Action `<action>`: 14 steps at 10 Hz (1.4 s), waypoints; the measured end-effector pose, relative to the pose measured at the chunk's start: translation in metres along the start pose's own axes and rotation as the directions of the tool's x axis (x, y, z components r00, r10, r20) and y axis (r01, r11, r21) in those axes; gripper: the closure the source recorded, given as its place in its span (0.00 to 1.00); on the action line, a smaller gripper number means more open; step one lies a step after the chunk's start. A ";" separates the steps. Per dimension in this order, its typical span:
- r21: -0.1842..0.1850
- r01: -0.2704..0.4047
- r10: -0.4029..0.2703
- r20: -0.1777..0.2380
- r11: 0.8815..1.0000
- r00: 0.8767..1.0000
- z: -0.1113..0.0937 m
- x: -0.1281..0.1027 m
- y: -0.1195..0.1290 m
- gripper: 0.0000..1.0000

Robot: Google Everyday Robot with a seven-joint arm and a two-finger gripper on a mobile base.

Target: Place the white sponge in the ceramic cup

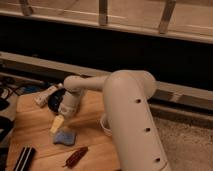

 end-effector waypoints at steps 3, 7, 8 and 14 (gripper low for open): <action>-0.022 -0.018 0.018 -0.011 1.000 1.000 0.009 0.002 0.006 0.20; -0.046 -0.032 0.032 -0.005 0.998 0.999 0.016 0.006 0.005 0.20; -0.050 -0.033 0.033 -0.002 0.998 0.999 0.016 0.006 0.005 0.20; -0.063 -0.036 0.036 -0.007 0.997 0.999 0.022 0.009 0.000 0.70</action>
